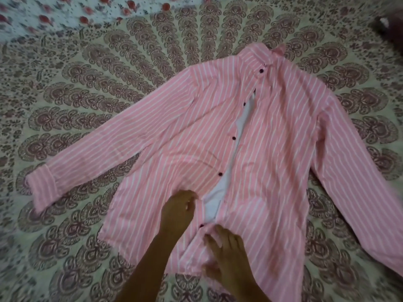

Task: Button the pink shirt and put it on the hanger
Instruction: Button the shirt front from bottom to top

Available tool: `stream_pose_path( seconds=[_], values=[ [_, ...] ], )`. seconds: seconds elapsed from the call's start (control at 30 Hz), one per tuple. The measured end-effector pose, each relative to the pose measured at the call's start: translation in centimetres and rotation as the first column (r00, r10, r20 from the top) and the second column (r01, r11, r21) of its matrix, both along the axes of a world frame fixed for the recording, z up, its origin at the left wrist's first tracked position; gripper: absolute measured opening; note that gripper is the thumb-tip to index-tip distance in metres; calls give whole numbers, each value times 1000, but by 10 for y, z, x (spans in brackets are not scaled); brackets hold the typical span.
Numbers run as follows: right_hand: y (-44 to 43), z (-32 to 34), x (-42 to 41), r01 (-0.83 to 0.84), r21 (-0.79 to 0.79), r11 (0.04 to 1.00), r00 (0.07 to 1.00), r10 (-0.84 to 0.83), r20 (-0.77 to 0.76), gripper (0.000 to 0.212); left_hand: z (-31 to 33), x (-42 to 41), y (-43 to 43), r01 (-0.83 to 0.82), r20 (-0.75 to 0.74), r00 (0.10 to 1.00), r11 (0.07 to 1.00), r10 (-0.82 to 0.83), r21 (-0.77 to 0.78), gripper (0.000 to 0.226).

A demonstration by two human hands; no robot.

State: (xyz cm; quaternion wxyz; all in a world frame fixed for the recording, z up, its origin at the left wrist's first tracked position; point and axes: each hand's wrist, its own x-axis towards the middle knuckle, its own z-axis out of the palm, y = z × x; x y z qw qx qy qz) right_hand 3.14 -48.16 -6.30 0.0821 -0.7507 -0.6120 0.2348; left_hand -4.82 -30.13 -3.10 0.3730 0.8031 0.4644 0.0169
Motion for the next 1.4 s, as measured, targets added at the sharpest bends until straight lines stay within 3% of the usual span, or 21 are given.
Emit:
stream_pose_path(
  seconds=[0.07, 0.13, 0.23, 0.33, 0.43, 0.5, 0.6, 0.7, 0.77, 0.83, 0.9, 0.97, 1.07, 1.17, 1.23, 1.4],
  values=[
    [-1, 5, -4, 31, 4, 1000, 999, -31, 21, 61, 2, -26, -15, 20, -188, 982, 999, -26, -38, 21],
    [0, 10, -9, 66, 0, 998, 997, -66, 34, 53, 1, -48, -33, 71, -268, 958, 991, -98, -109, 31],
    [5, 15, -9, 98, -4, 995, 995, -98, 18, 49, -3, -60, -48, 133, -304, 942, 990, -141, -49, 39],
    [-2, 15, -4, -9, 99, 995, 997, 17, -81, 42, -6, -56, -51, 103, -288, 952, 995, -103, -15, 21],
    [-17, 22, -5, -29, 118, 993, 972, 56, -230, 26, -9, -63, -46, 131, -211, 965, 983, -156, -129, 22],
    [-31, 28, -11, -27, 73, 997, 953, 47, -299, 15, -7, -75, -44, 248, -238, 921, 936, -308, -251, 25],
    [-41, 32, -21, -53, -20, 998, 967, 47, -250, 13, -2, -90, -47, 363, -384, 798, 879, -464, -309, 30],
    [-44, 31, -40, 130, -5, 991, 978, -129, -165, 26, 6, -99, -60, 369, -463, 769, 897, -442, -243, 34],
    [-41, 33, -49, 338, -75, 938, 924, -346, -165, 27, 12, -97, -68, 319, -434, 829, 936, -352, -149, 33],
    [-36, 32, -54, 466, -172, 868, 861, -489, -137, 34, 17, -91, -72, 221, -305, 925, 973, -229, -60, 28],
    [-29, 28, -60, 470, -224, 854, 876, -482, -3, 52, 17, -82, -76, 178, -180, 967, 983, -182, -42, 19],
    [-22, 24, -68, 440, -267, 857, 898, -420, 133, 66, 12, -74, -80, 188, -164, 966, 979, -198, -73, 16],
    [-20, 22, -77, 480, -215, 850, 870, -431, 238, 54, 0, -66, -90, 141, -212, 964, 985, -159, -97, 36],
    [-25, 24, -76, 537, -156, 829, 843, -523, 125, 29, -6, -58, -101, 97, -279, 956, 995, -91, 6, 43],
    [-31, 28, -71, 592, -133, 795, 804, -594, 29, 21, -7, -53, -103, 64, -250, 967, 997, -53, 35, 33],
    [-40, 40, -57, 660, -68, 748, 732, -661, -163, 19, 1, -65, -92, 7, -73, 997, 988, -19, -157, 17]
  ],
)
